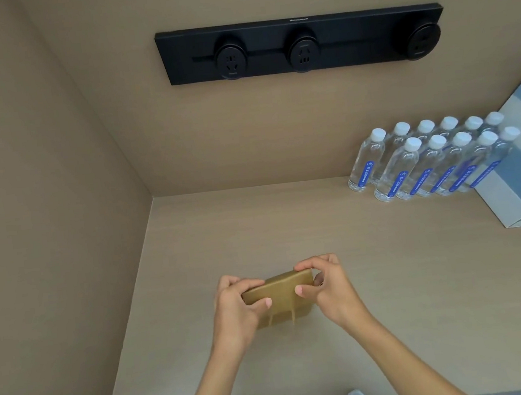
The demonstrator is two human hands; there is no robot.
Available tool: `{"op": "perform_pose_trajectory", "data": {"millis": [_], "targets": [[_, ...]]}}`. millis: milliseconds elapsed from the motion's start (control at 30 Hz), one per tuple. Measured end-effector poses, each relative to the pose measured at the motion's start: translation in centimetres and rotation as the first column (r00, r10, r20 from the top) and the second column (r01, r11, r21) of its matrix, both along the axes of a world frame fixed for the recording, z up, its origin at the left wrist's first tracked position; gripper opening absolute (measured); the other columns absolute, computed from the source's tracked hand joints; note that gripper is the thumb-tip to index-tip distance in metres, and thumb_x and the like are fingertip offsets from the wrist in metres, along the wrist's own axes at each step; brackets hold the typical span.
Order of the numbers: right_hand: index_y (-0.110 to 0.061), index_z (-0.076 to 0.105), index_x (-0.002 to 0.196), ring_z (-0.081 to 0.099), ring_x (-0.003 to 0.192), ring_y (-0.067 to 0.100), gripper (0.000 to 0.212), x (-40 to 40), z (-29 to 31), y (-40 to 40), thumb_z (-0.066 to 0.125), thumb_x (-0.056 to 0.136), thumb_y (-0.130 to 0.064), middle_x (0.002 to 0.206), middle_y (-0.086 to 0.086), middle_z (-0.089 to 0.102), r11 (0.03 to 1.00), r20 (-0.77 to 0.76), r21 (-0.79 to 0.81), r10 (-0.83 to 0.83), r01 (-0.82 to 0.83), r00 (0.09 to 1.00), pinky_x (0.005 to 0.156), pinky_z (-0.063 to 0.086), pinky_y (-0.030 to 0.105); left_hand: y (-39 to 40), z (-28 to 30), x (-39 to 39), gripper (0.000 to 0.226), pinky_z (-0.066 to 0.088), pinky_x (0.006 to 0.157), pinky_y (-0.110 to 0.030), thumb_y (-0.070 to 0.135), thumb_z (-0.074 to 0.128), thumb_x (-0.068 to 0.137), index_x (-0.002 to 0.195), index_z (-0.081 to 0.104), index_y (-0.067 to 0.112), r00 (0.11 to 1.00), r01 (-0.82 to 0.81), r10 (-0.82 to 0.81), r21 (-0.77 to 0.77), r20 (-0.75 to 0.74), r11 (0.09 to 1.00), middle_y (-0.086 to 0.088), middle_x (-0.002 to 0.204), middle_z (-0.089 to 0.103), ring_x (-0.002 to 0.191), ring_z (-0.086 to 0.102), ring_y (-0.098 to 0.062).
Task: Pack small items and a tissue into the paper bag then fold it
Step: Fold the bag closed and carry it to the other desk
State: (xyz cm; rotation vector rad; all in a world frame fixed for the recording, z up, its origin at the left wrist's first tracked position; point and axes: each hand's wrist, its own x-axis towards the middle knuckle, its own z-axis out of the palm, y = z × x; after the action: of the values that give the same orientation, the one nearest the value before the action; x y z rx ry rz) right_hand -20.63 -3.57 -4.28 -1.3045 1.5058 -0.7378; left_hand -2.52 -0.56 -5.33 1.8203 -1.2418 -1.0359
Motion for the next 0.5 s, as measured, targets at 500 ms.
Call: {"op": "perform_pose_trajectory", "data": {"millis": [500], "targets": [[-0.004,0.077,0.077,0.064,0.091,0.023,0.011,-0.6,-3.6,0.5,0.071,0.083,0.003,0.094,0.003,0.069,0.990,0.197,-0.064,-0.110,0.125,0.974,0.080,0.047,0.031,-0.4,-2.3,2.3,0.024,0.051,0.068,-0.008,-0.001,0.074,0.083,0.076,0.082,0.021,0.948,0.042,-0.051,-0.033,-0.315,0.999,0.009,0.083,0.082,0.076,0.073,0.002]]}}
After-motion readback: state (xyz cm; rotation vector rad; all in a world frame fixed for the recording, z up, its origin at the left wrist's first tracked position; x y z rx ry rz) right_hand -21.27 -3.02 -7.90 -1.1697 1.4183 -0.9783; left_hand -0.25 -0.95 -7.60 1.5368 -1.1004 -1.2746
